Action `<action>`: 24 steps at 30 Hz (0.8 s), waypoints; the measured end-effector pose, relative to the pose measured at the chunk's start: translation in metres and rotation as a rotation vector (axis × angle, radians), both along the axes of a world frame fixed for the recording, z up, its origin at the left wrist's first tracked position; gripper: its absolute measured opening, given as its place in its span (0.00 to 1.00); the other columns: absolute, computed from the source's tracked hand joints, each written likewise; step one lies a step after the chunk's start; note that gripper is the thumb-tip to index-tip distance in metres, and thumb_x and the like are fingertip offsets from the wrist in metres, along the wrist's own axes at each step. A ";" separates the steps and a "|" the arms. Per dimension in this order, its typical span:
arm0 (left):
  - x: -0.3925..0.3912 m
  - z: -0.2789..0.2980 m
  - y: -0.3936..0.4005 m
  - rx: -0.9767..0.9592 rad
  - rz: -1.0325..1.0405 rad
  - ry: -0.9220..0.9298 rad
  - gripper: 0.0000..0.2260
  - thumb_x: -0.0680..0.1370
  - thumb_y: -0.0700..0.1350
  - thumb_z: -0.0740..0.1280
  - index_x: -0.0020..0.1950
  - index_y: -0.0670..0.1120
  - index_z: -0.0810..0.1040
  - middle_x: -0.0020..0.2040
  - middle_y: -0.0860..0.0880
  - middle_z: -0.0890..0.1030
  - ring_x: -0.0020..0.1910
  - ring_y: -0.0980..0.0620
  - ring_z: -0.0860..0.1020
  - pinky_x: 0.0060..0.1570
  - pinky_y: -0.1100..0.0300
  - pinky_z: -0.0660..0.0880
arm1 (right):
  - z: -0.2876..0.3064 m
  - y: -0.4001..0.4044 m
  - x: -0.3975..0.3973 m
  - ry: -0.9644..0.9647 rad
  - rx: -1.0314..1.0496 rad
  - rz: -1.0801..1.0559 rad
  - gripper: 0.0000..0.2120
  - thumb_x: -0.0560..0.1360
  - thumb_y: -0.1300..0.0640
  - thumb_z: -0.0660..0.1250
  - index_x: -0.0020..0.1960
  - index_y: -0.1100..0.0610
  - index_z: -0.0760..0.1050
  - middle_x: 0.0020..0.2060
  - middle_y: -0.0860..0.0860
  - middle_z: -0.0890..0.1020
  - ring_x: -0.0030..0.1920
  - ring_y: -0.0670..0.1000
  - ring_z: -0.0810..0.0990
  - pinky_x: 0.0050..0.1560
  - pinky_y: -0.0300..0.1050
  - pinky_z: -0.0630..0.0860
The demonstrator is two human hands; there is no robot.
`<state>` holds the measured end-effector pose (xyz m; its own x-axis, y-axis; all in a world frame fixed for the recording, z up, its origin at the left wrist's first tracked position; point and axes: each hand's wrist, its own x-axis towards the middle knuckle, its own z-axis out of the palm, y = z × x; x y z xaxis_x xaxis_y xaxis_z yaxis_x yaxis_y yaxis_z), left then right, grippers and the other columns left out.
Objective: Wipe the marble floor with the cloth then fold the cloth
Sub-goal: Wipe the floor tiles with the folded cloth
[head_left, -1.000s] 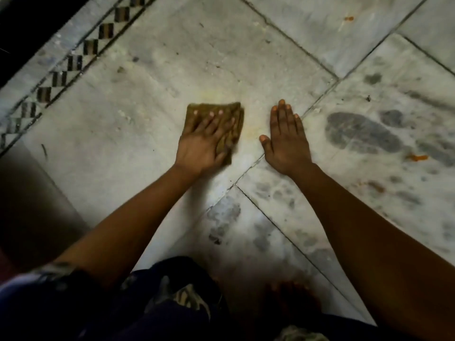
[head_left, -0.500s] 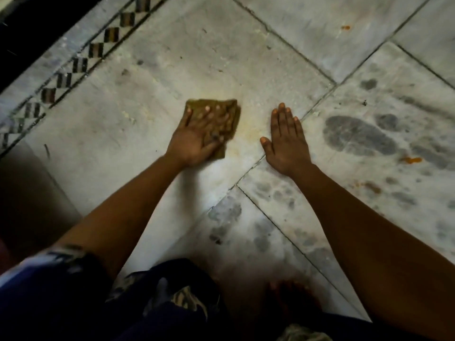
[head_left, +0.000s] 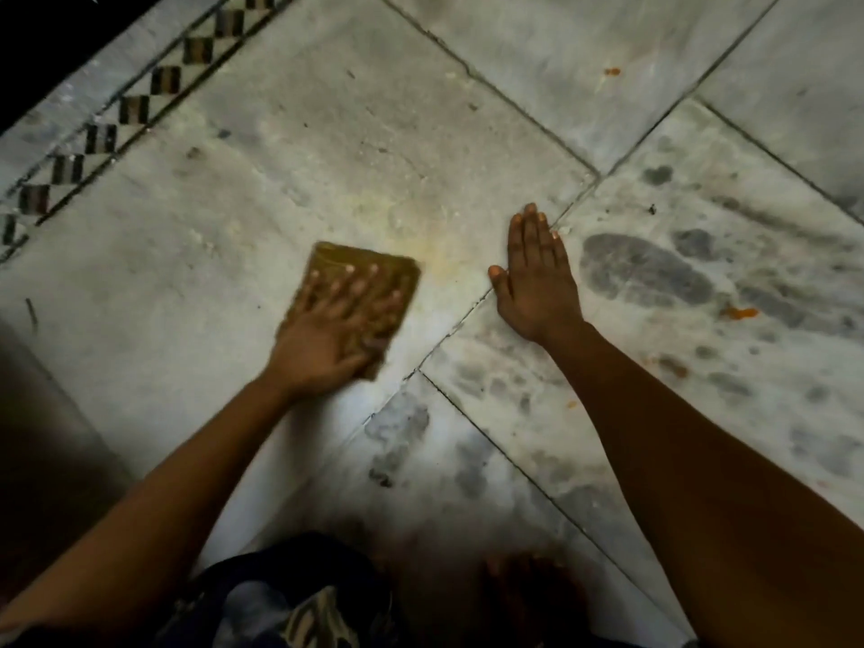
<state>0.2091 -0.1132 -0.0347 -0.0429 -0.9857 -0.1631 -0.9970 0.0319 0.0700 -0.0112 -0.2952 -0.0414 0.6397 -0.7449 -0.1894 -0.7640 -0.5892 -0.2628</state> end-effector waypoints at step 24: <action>0.070 0.010 -0.068 0.093 0.691 0.051 0.32 0.75 0.64 0.49 0.77 0.55 0.47 0.78 0.46 0.46 0.76 0.45 0.44 0.72 0.43 0.40 | 0.003 0.000 0.000 -0.003 0.017 0.007 0.34 0.76 0.46 0.43 0.75 0.64 0.43 0.76 0.61 0.45 0.76 0.57 0.43 0.72 0.47 0.37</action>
<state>0.2791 -0.1814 -0.0243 0.5788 -0.7720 -0.2625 -0.7821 -0.6167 0.0892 -0.0111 -0.2950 -0.0388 0.6453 -0.7373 -0.1999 -0.7592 -0.5899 -0.2751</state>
